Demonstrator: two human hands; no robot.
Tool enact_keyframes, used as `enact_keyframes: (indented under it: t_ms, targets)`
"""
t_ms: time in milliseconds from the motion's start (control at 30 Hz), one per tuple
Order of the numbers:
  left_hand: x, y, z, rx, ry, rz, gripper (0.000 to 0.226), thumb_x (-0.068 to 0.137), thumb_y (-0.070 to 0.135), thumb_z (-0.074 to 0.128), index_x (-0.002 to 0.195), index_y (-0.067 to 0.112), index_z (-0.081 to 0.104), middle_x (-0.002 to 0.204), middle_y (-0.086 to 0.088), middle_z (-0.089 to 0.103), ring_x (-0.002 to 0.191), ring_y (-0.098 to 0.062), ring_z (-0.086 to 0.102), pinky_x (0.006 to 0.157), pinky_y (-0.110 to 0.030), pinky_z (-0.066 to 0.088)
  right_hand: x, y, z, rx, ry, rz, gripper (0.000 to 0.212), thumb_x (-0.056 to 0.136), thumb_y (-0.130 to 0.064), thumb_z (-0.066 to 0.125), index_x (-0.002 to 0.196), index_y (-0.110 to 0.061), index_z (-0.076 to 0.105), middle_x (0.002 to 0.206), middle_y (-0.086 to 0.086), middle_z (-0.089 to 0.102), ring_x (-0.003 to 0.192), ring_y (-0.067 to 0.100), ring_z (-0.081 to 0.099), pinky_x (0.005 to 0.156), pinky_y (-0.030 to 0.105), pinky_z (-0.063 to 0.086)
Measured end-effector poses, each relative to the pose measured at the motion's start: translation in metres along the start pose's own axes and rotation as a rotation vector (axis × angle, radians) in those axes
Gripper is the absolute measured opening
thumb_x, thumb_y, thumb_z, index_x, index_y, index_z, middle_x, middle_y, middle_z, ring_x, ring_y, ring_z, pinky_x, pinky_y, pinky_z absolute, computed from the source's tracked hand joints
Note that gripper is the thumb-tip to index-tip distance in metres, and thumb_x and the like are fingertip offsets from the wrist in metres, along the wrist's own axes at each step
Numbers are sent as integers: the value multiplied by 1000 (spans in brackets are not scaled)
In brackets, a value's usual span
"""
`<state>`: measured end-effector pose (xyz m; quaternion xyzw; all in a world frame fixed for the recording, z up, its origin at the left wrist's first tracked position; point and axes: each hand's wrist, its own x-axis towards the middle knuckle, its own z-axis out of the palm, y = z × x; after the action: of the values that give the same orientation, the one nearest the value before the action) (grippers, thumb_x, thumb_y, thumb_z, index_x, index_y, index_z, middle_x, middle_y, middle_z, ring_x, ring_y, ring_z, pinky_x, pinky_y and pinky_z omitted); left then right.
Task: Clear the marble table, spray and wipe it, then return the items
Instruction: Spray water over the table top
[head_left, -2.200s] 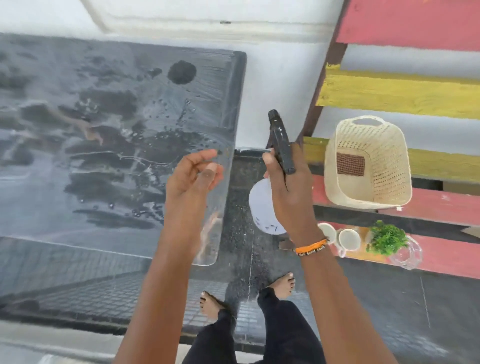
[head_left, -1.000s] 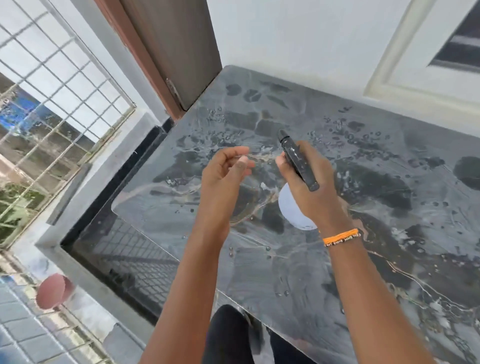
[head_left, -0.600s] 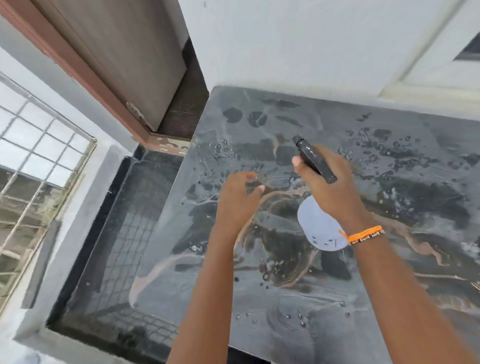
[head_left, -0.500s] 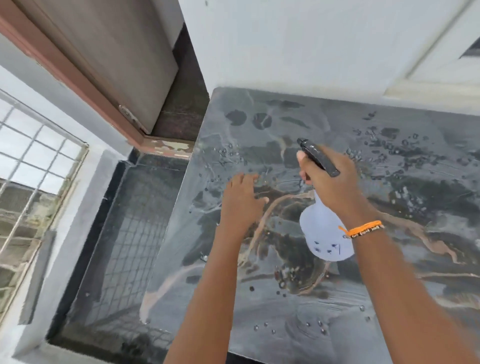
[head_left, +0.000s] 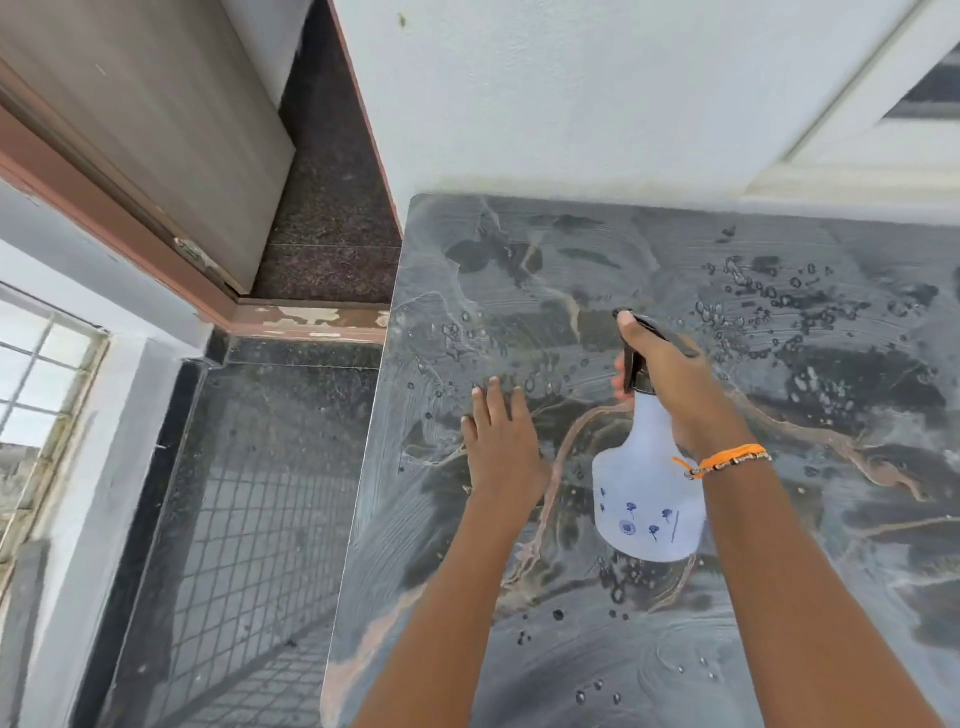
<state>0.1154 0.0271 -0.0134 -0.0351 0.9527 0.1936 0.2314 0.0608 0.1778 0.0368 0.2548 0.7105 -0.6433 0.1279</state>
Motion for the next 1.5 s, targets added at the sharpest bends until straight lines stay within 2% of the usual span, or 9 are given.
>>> enact_keyframes:
  t_ms: [167,300,400,600,767,1033,1200,1400,1500]
  targets:
    - [7,37,15,89,-74,221,100,84,37,66,149,13,-6,157,-13,-12,143,-31,-17,116,-48,-5,-9,-3,-44,115,70,-37,35,86,-40,64,74,-6,64,58,3,63,64,21,60,76,41,56]
    - [8,68,31,225,-129,339,103,82,43,65,149,12,-7,157,-13,-13,143,-33,-19,115,-50,-6,-10,-6,-82,150,90,-119,36,88,-35,63,63,-8,66,60,3,65,64,14,65,59,28,58]
    - [6,78,41,271,-159,314,109,77,46,69,149,11,-5,157,-13,-15,144,-33,-15,116,-49,-1,-1,-5,-116,214,174,-106,28,89,-31,63,85,-3,61,62,2,64,59,14,64,57,30,57]
    - [5,87,42,227,-126,246,105,75,50,69,149,14,3,158,-12,-9,145,-31,-9,117,-48,2,18,2,-153,266,214,-47,35,88,-35,63,67,-8,56,57,7,53,43,18,51,42,25,42]
    - [-2,132,51,179,-97,222,99,81,48,64,149,12,2,158,-13,-5,145,-30,-8,117,-46,-1,21,4,-191,307,201,59,30,89,-37,62,79,-10,56,65,4,52,38,11,52,44,24,48]
    - [-7,248,104,220,-164,412,96,80,31,70,149,13,5,159,-7,-1,146,-28,-8,116,-51,1,31,22,-308,511,163,84,26,94,-28,54,75,-12,60,66,6,64,78,21,66,59,35,55]
    - [-11,307,136,339,-205,329,102,74,31,76,148,16,7,158,-4,2,145,-31,-1,114,-59,10,53,32,-388,559,224,76,35,94,-29,55,64,-10,55,48,1,60,66,20,65,43,22,48]
    - [-9,300,138,332,-163,244,103,70,29,80,146,19,11,157,0,5,146,-27,2,113,-58,12,72,46,-423,630,407,203,34,91,-35,59,69,-11,50,61,2,44,47,16,43,43,26,40]
    - [-8,300,140,340,-121,252,104,68,30,81,146,19,13,157,0,8,146,-27,4,115,-55,9,68,51,-428,676,324,237,36,90,-38,59,69,-10,51,60,4,46,49,17,47,40,22,42]
